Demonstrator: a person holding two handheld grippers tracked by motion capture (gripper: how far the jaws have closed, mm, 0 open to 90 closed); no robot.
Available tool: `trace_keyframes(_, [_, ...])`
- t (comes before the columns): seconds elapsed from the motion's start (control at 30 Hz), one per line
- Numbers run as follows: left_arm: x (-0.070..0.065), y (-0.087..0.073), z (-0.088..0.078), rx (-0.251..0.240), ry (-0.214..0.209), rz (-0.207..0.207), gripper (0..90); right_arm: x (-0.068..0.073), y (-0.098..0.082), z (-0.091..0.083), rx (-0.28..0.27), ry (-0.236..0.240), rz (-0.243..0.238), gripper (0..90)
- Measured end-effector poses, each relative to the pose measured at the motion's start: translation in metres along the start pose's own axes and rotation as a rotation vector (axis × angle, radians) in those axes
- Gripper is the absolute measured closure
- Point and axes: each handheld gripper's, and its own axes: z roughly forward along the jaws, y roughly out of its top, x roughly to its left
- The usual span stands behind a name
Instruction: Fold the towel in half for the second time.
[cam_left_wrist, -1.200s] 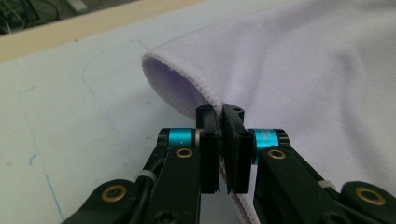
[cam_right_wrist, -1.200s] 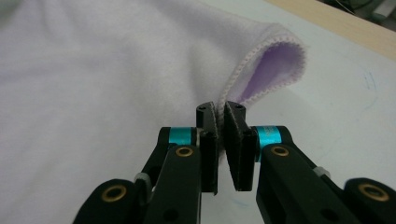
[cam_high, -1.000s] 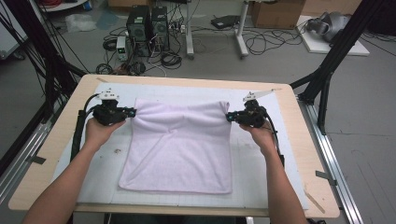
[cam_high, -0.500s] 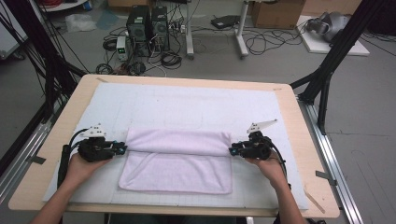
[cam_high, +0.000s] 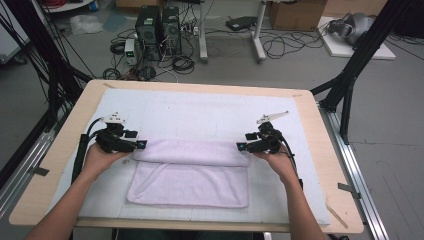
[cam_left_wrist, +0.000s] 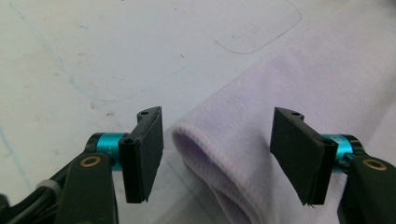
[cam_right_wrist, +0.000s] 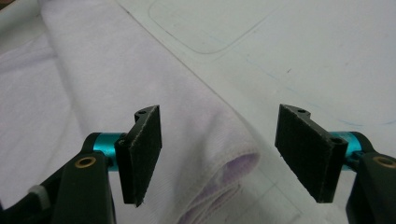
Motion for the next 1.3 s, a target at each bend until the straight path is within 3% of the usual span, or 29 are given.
trace_keyframes(0.03, [0.001, 0.001, 0.003, 0.000, -0.018, -0.004, 38.6, -0.003, 0.000, 0.005, 0.007, 0.011, 0.017, 32.9])
trace_keyframes(0.07, [0.002, 0.000, 0.004, -0.005, -0.040, 0.012, 51.3, -0.006, -0.001, 0.008, 0.016, 0.037, 0.027, 38.3])
trace_keyframes(0.1, [0.001, 0.000, 0.005, -0.012, -0.039, 0.021, 64.7, -0.009, -0.003, 0.011, 0.030, 0.076, 0.036, 47.5])
trace_keyframes(0.17, [0.001, 0.000, 0.002, -0.023, -0.068, 0.025, 80.2, -0.010, -0.004, 0.013, 0.058, 0.129, 0.039, 65.4])
trace_keyframes(0.23, [-0.002, 0.000, -0.007, -0.043, -0.051, 0.050, 85.8, -0.006, -0.003, 0.009, 0.046, 0.145, -0.010, 78.4])
trace_keyframes(0.33, [-0.006, -0.001, -0.026, -0.105, -0.058, 0.047, 86.8, 0.007, 0.002, -0.006, -0.003, 0.145, -0.063, 83.4])
trace_keyframes(0.47, [-0.019, -0.008, -0.054, -0.153, -0.068, 0.082, 87.2, 0.029, 0.005, -0.028, -0.057, 0.155, -0.124, 83.6])
trace_keyframes(0.57, [-0.035, -0.023, -0.075, -0.178, -0.082, 0.115, 87.2, 0.052, -0.004, -0.046, -0.094, 0.175, -0.189, 82.7])
trace_keyframes(0.67, [-0.053, -0.045, -0.090, -0.158, -0.103, 0.147, 86.6, 0.075, -0.025, -0.059, -0.108, 0.223, -0.223, 76.4])
trace_keyframes(0.77, [-0.062, -0.057, -0.094, -0.124, -0.109, 0.166, 75.0, 0.086, -0.043, -0.066, -0.118, 0.244, -0.218, 67.7])
trace_keyframes(0.9, [-0.067, -0.057, -0.088, -0.094, -0.097, 0.185, 59.0, 0.085, -0.051, -0.065, -0.122, 0.208, -0.195, 60.8])
trace_keyframes(1.1, [-0.071, -0.057, -0.071, -0.065, -0.106, 0.200, 56.2, 0.094, -0.054, -0.038, -0.046, 0.212, -0.230, 59.7])
trace_keyframes(1.23, [-0.073, -0.061, -0.066, -0.041, -0.070, 0.214, 58.5, 0.099, -0.061, -0.024, 0.012, 0.207, -0.240, 57.7])
trace_keyframes(1.3, [-0.075, -0.061, -0.067, -0.049, -0.069, 0.222, 60.0, 0.100, -0.062, -0.024, 0.005, 0.197, -0.246, 57.9])
